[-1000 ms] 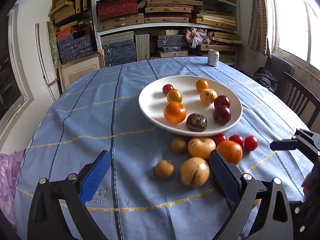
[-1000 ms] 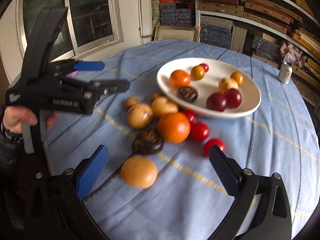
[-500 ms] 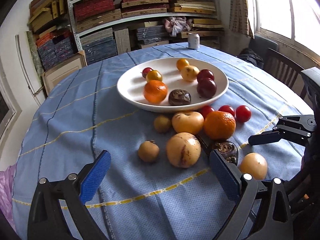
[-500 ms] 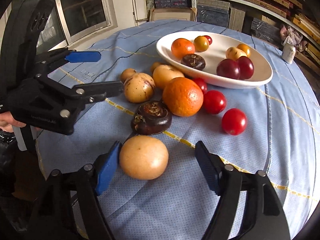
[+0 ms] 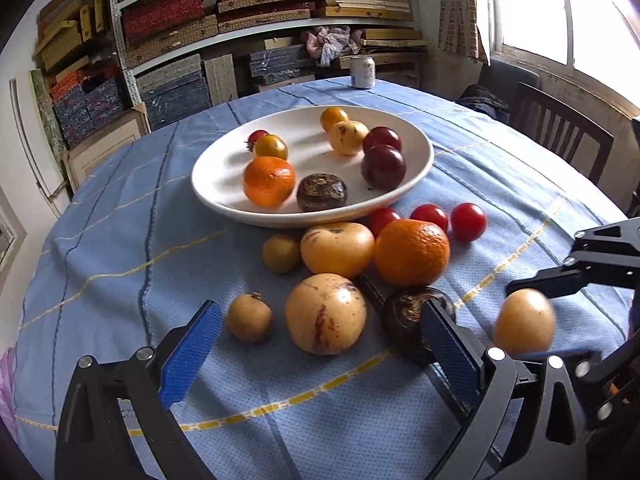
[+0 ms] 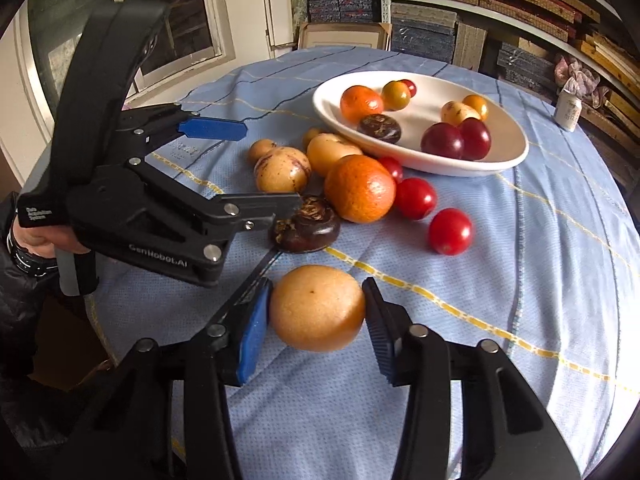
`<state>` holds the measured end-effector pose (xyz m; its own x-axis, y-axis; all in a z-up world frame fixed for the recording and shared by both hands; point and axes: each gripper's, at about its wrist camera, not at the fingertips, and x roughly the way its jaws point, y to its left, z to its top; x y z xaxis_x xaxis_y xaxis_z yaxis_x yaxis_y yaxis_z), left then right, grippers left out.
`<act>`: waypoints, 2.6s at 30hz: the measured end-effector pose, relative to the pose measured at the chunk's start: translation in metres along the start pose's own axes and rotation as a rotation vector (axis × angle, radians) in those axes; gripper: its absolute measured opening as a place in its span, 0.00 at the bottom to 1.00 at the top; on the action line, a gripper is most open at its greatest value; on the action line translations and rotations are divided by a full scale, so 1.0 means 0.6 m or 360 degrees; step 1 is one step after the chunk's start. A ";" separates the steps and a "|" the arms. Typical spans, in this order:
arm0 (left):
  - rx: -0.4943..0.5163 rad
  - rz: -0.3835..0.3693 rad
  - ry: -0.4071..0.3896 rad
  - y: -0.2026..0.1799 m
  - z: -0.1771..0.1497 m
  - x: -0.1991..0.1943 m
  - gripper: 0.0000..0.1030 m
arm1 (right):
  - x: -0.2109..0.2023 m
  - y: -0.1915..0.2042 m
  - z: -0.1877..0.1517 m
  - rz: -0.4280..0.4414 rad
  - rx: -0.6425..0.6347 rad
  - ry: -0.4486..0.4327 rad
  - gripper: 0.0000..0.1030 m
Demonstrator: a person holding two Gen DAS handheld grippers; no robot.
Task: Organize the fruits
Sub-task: 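Grasp the pale yellow round fruit with the right gripper while the left gripper grasps the speckled pale fruit, then carry both pale fruits onto the white plate and open both grippers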
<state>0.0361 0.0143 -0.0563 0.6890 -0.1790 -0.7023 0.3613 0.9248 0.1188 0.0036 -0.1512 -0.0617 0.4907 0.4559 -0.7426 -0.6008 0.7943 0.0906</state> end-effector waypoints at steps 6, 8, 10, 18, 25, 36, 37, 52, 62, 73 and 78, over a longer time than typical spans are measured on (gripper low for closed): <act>-0.0115 -0.0012 -0.0005 0.027 -0.002 -0.003 0.95 | -0.015 -0.023 -0.002 -0.0056 0.0051 -0.0018 0.44; -0.0104 -0.0082 -0.0007 0.018 0.000 -0.002 0.89 | -0.017 -0.032 -0.003 -0.0055 0.0091 -0.0012 0.44; -0.0068 -0.0070 0.0006 0.009 0.005 0.003 0.87 | -0.019 -0.038 -0.005 -0.0063 0.0107 -0.0010 0.44; -0.0065 0.0034 0.0055 0.014 0.010 0.012 0.68 | -0.026 -0.044 -0.011 -0.0047 0.0112 -0.0011 0.44; -0.0009 -0.0076 0.0065 -0.008 0.014 0.015 0.45 | -0.023 -0.040 -0.010 -0.0023 0.0105 0.0000 0.44; -0.0019 -0.0145 0.0086 -0.017 0.004 0.025 0.43 | -0.043 -0.050 0.000 -0.0059 0.0102 -0.0091 0.43; -0.0006 -0.0132 0.0083 -0.020 0.005 0.023 0.43 | -0.041 -0.053 0.000 -0.0077 0.0105 -0.0078 0.42; -0.0005 -0.0142 0.0090 -0.019 -0.002 0.015 0.43 | 0.005 -0.034 -0.027 -0.0159 -0.0005 0.0033 0.44; -0.0088 -0.0082 0.0042 -0.003 -0.004 -0.005 0.43 | -0.012 -0.052 -0.015 -0.0153 0.0079 -0.0045 0.43; -0.0033 -0.0138 -0.0083 -0.032 0.025 -0.060 0.43 | -0.052 -0.063 0.028 -0.0263 0.0035 -0.0169 0.43; -0.0075 -0.0092 -0.0083 -0.030 0.053 -0.049 0.43 | -0.056 -0.068 0.061 -0.0333 0.0019 -0.0213 0.43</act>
<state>0.0296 -0.0076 -0.0153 0.7001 -0.2485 -0.6695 0.3721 0.9271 0.0450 0.0351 -0.1842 -0.0161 0.6832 0.3292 -0.6518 -0.4702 0.8813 -0.0478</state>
